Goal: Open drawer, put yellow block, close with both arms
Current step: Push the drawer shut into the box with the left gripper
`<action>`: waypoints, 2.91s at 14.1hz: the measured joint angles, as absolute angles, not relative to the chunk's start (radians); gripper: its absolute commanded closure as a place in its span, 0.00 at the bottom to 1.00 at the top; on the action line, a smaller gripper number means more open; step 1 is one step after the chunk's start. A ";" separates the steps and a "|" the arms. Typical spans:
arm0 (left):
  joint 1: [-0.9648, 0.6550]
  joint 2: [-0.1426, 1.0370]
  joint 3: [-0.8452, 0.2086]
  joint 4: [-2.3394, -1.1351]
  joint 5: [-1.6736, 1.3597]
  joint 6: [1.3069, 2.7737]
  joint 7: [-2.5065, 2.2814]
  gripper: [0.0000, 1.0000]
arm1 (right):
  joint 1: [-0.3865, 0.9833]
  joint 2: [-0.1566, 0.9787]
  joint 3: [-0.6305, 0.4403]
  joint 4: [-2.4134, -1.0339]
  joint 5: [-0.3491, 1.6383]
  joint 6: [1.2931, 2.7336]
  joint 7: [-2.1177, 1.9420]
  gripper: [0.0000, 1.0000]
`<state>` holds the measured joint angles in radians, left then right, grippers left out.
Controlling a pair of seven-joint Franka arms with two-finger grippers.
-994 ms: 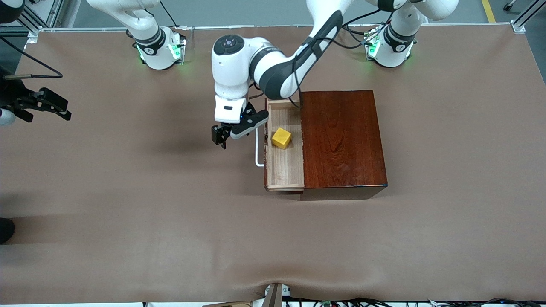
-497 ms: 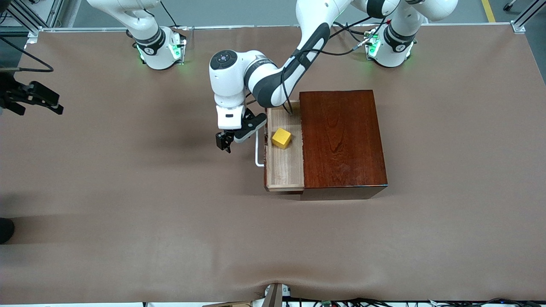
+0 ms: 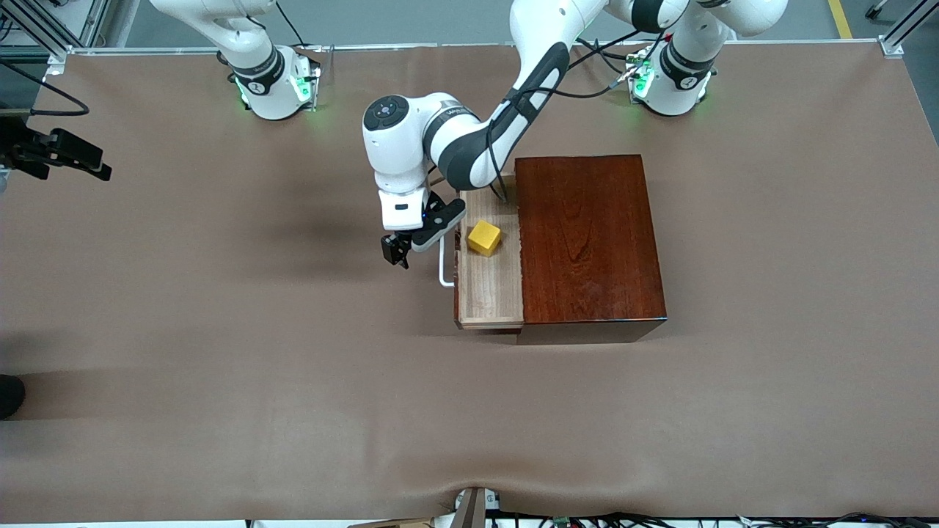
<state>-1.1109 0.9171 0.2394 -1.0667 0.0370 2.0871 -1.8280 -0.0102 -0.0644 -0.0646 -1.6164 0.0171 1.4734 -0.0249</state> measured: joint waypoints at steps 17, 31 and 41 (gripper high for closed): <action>-0.996 0.880 0.256 -1.047 0.040 1.797 -1.746 0.00 | -0.010 -0.060 -0.064 -1.608 0.017 1.576 -0.022 0.00; -0.931 0.866 0.244 -1.046 0.028 1.724 -1.669 0.00 | -0.010 -0.058 -0.063 -1.608 0.017 1.579 -0.021 0.00; -0.859 0.630 0.262 -1.017 0.032 1.698 -1.445 0.00 | -0.010 -0.058 -0.063 -1.609 0.017 1.580 -0.021 0.00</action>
